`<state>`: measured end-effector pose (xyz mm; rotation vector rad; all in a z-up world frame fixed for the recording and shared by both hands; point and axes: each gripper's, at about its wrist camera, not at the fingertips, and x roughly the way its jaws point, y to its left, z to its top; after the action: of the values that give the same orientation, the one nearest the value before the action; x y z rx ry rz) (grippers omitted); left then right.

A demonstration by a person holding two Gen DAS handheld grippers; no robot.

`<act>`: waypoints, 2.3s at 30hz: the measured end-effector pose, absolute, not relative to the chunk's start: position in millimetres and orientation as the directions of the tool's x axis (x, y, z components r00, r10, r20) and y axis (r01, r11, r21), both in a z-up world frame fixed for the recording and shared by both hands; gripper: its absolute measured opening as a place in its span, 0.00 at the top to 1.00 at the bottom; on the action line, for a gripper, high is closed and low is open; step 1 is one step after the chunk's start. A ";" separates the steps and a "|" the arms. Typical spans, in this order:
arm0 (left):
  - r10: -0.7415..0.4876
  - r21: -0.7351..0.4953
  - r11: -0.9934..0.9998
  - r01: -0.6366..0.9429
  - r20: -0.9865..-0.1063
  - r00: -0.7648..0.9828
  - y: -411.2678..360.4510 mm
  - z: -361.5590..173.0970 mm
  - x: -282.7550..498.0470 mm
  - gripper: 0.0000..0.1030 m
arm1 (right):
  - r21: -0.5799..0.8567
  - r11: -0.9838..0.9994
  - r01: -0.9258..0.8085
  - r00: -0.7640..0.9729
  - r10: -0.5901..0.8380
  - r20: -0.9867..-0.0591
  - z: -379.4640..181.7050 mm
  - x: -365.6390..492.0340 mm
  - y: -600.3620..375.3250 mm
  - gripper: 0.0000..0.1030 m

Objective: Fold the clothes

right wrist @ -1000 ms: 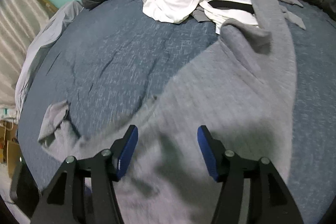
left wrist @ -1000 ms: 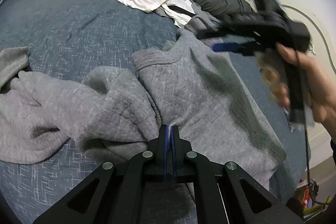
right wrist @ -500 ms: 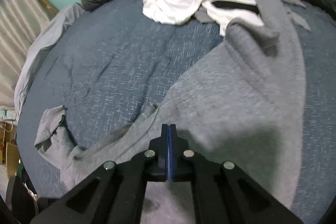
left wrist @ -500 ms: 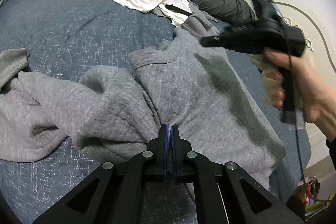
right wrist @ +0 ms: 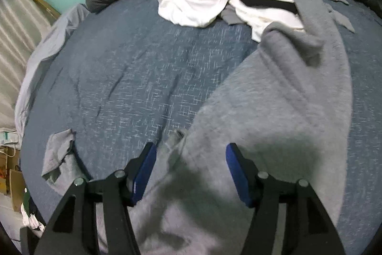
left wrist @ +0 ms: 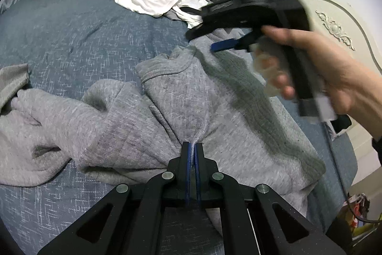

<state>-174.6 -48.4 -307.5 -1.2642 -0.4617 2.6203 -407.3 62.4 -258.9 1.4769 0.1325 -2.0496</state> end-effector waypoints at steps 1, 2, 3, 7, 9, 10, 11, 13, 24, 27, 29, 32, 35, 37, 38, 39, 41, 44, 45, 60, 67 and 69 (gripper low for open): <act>0.307 -0.358 -0.933 -0.043 -0.724 -0.618 -48.2 -306.6 -173.5 0.97 | 0.242 -0.821 0.518 -0.201 -0.392 -0.898 -263.8 -409.1 58.3 0.44; 0.309 -0.359 -0.932 -0.046 -0.724 -0.616 -48.0 -306.6 -173.0 0.97 | 0.229 -0.827 0.514 -0.206 -0.378 -0.902 -268.1 -410.5 55.5 0.56; 0.312 -0.360 -0.932 -0.048 -0.724 -0.615 -47.8 -306.8 -172.5 0.97 | 0.222 -0.830 0.512 -0.211 -0.372 -0.904 -271.1 -411.4 54.2 0.66; 0.323 -0.370 -0.928 -0.051 -0.724 -0.609 -47.6 -307.8 -172.3 0.97 | 0.211 -0.820 0.533 -0.227 -0.379 -0.897 -267.8 -407.2 60.6 0.96; 0.322 -0.368 -0.928 -0.052 -0.725 -0.609 -46.3 -307.0 -171.7 0.97 | 0.201 -0.811 0.549 -0.239 -0.383 -0.892 -259.8 -402.8 68.5 0.96; 0.322 -0.368 -0.928 -0.053 -0.724 -0.610 -45.5 -306.4 -171.4 0.97 | 0.196 -0.807 0.556 -0.246 -0.386 -0.889 -255.1 -399.8 72.1 0.96; 0.323 -0.368 -0.928 -0.054 -0.724 -0.610 -44.8 -305.7 -171.2 0.97 | 0.193 -0.807 0.559 -0.253 -0.388 -0.886 -250.9 -395.4 79.8 0.96; 0.328 -0.371 -0.927 -0.060 -0.721 -0.611 -43.1 -304.0 -168.8 0.97 | 0.189 -0.808 0.558 -0.269 -0.391 -0.880 -244.6 -385.1 103.5 0.96; 0.380 -0.389 -0.914 -0.118 -0.715 -0.587 -25.1 -301.1 -166.1 0.97 | 0.160 -0.836 0.525 -0.300 -0.358 -0.884 -244.7 -334.2 224.1 0.96; 0.385 -0.393 -0.912 -0.120 -0.715 -0.583 -24.9 -301.8 -166.9 0.96 | 0.161 -0.844 0.511 -0.278 -0.340 -0.898 -260.4 -323.6 238.4 0.96; 0.386 -0.398 -0.910 -0.117 -0.710 -0.589 -26.5 -299.5 -167.0 0.96 | 0.181 -0.843 0.506 -0.262 -0.350 -0.899 -266.1 -318.6 240.9 0.96; 0.398 -0.433 -0.896 -0.102 -0.679 -0.617 -33.1 -291.3 -169.0 0.91 | 0.179 -0.835 0.520 -0.243 -0.346 -0.906 -268.4 -310.2 239.0 0.96; 0.392 -0.465 -0.882 -0.076 -0.635 -0.666 -42.9 -279.3 -173.2 0.69 | 0.159 -0.837 0.523 -0.261 -0.335 -0.905 -261.9 -306.6 238.8 0.96; 0.387 -0.478 -0.876 -0.062 -0.621 -0.682 -47.3 -274.8 -180.6 0.55 | 0.156 -0.843 0.515 -0.286 -0.340 -0.896 -253.2 -306.5 241.1 0.96; 0.385 -0.485 -0.873 -0.056 -0.614 -0.689 -49.5 -272.6 -184.4 0.55 | 0.157 -0.848 0.507 -0.303 -0.345 -0.888 -247.0 -307.1 242.7 0.96; 0.383 -0.492 -0.869 -0.050 -0.606 -0.697 -51.7 -270.4 -188.2 0.55 | 0.159 -0.853 0.497 -0.325 -0.353 -0.877 -238.7 -307.7 243.9 0.96; 0.366 -0.480 -0.876 -0.042 -0.608 -0.704 -52.6 -269.0 -197.5 0.55 | 0.179 -0.846 0.503 -0.354 -0.390 -0.850 -222.7 -308.8 240.2 0.94; 0.355 -0.483 -0.875 -0.014 -0.623 -0.697 -52.7 -275.5 -213.2 0.55 | 0.172 -0.820 0.545 -0.377 -0.423 -0.824 -205.5 -309.6 222.3 0.78; 0.350 -0.478 -0.878 -0.007 -0.633 -0.691 -51.3 -278.5 -217.7 0.55 | 0.160 -0.809 0.565 -0.382 -0.428 -0.819 -202.7 -311.2 212.5 0.76; 0.323 -0.416 -0.910 0.007 -0.717 -0.618 -41.0 -311.5 -244.9 0.81 | 0.055 -0.793 0.607 -0.367 -0.341 -0.866 -236.7 -373.4 154.4 0.95; 0.334 -0.425 -0.905 0.001 -0.713 -0.617 -39.9 -311.1 -242.6 0.94 | 0.191 -0.875 0.445 -0.464 -0.408 -0.786 -212.3 -384.8 212.1 0.96; 0.337 -0.428 -0.904 -0.003 -0.707 -0.622 -39.5 -308.4 -241.4 0.95 | 0.221 -0.898 0.381 -0.498 -0.401 -0.769 -208.4 -386.8 234.7 0.96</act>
<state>-241.4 -39.5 -308.4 -1.2558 -0.5823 2.6024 -386.8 234.7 -208.4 1.2333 -0.0303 -2.3854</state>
